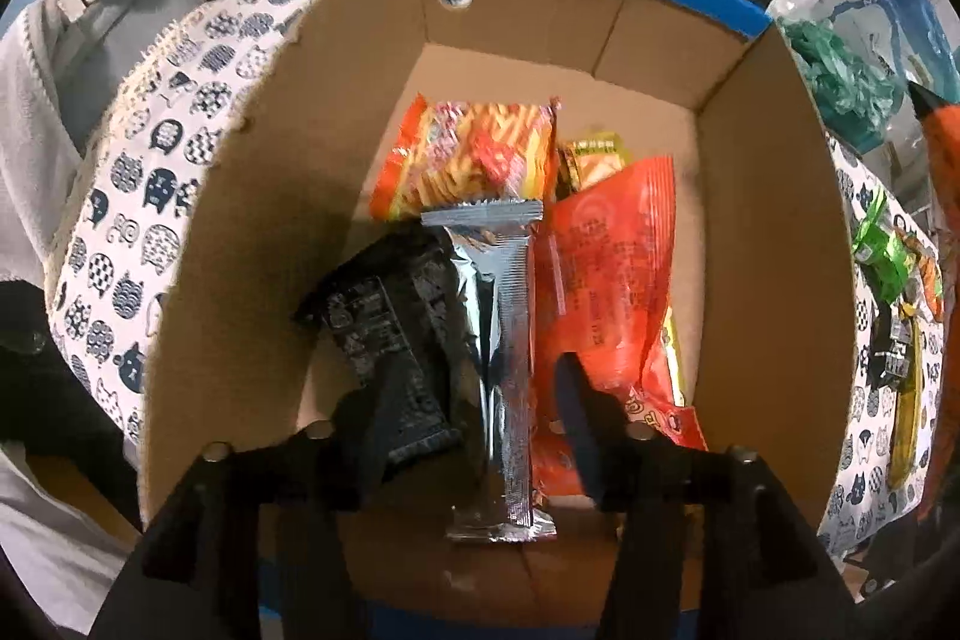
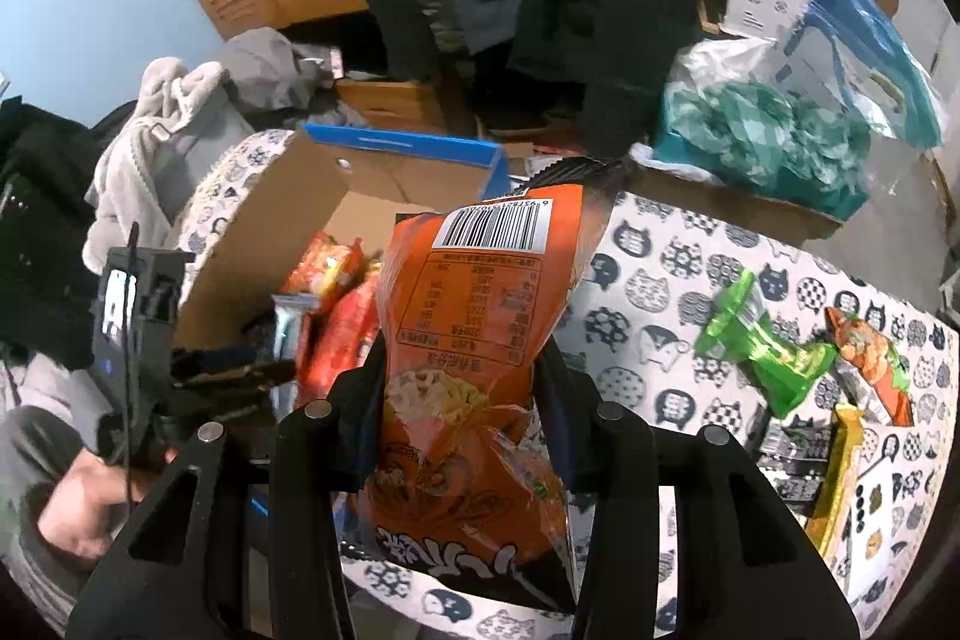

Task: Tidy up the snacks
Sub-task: 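Lower the silver pack into the box and open the left tool, then lower the orange chips bag into the box and open the right tool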

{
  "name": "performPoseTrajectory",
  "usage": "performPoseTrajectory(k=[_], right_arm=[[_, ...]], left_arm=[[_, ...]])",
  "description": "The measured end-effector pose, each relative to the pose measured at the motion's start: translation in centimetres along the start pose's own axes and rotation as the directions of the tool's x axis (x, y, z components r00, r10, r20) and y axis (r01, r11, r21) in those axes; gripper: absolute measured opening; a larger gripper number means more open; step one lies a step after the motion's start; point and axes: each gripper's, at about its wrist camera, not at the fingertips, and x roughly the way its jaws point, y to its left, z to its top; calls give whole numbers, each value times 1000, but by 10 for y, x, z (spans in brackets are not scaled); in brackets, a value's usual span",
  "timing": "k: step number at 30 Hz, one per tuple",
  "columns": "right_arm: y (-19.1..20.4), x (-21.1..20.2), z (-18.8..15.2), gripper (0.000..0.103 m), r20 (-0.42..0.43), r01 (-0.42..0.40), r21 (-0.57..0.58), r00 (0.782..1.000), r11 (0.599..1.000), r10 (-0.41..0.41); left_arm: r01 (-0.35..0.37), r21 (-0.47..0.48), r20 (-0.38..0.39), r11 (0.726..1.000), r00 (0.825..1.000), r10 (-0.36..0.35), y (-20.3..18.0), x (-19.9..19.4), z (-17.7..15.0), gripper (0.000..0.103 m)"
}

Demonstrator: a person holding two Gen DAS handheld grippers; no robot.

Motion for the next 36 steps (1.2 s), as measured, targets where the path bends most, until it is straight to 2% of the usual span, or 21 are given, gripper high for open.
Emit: performPoseTrajectory(k=[1,7,10,14,25,31,36], right_arm=[[5,1,2,43,0,-12,-2,1000,1000,12],[39,11,15,43,-11,-42,-53,999,998,41],[56,23,22,43,-27,-58,-77,998,995,56],[76,45,28,43,-59,-80,-93,995,993,75],[104,112,15,43,-192,-118,-108,977,987,95],[104,125,10,44,-208,-104,-117,975,988,78],[104,128,9,49,-217,-105,-114,973,988,78]], left_arm=[[-1,-1,7,1000,1000,1,1,-4,0,60],[36,-17,81,999,996,-34,12,-39,-2,62],[35,-27,124,999,992,-31,20,-55,-3,67],[33,-40,156,999,987,-26,32,-66,-9,67],[45,-91,172,995,985,-29,56,-74,-16,67],[41,-94,169,995,985,-25,58,-73,-16,67],[44,-97,162,994,986,-28,58,-70,-15,68]])
